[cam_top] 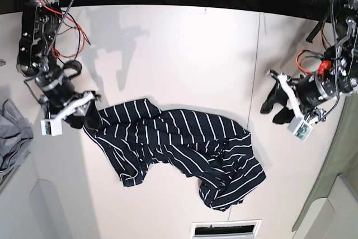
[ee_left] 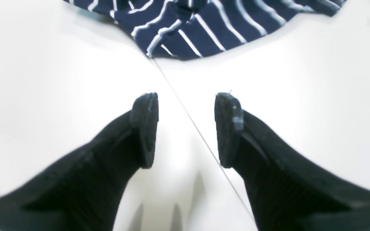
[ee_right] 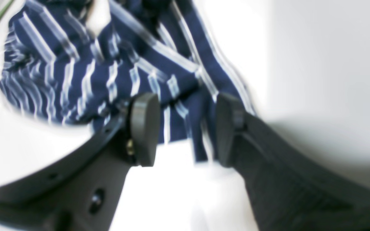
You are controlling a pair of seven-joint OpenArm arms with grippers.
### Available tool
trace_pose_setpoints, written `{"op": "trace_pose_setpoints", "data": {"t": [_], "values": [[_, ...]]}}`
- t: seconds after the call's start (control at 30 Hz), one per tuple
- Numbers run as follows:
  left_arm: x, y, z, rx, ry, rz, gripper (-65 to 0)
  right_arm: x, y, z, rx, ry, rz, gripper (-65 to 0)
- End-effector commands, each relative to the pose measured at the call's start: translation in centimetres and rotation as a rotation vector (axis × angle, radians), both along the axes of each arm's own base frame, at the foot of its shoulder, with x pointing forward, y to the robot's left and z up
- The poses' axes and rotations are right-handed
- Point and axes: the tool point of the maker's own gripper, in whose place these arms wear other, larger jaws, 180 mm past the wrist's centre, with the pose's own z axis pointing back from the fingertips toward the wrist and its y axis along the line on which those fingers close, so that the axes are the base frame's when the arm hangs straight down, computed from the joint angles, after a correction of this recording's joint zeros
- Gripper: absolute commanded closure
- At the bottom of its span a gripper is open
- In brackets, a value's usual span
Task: Layout the t-shirt on the table in an organized manner, then fold the t-shirt properly
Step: 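Grasp the striped t-shirt fabric with both grippers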
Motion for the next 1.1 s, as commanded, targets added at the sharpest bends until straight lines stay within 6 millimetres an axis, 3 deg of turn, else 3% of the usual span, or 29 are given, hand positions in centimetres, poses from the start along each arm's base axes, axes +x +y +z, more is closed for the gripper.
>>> {"op": "trace_pose_setpoints", "data": {"t": [0.0,0.13,0.27,0.5,0.57,0.67,0.7,0.83,0.97,1.07], "values": [[1.6,-0.3,1.2,-0.025,-0.041,-0.004,-30.7,1.9,-0.4,1.7,-0.006,-0.061,-0.015,-28.3],[5.2,-1.1,0.0,-0.052,-0.027,0.026,-30.7,5.2,0.8,1.5,0.005,-0.055,-0.021,-28.3],[7.3,-1.9,-1.4,-0.090,0.004,0.070,-30.7,7.2,2.8,0.9,0.043,-0.033,-0.013,-28.3],[8.2,-3.6,-3.9,-0.155,0.041,0.098,-30.7,6.7,3.9,-2.0,0.065,0.053,-0.008,-27.4],[8.6,-4.1,-3.9,-0.176,0.027,0.103,-30.6,6.4,3.9,-2.3,0.064,0.062,-0.007,-21.9],[8.7,-4.8,-4.4,-0.154,0.013,0.092,-29.6,6.1,3.9,-2.5,0.067,0.064,-0.004,-6.2],[8.7,-5.1,-4.6,-0.145,0.010,0.085,-25.9,6.2,4.0,-2.5,0.067,0.062,-0.003,-0.1],[8.7,-6.3,-4.8,-0.121,-0.015,0.048,0.0,6.0,5.3,-1.8,0.087,0.034,0.077,0.0],[9.2,-6.9,-4.2,-0.113,-0.029,0.025,0.0,6.0,6.1,-0.8,0.103,0.000,0.128,0.0],[10.1,-6.4,-2.6,-0.105,-0.064,0.019,0.0,6.1,6.0,0.1,0.093,-0.024,0.135,0.0]]}}
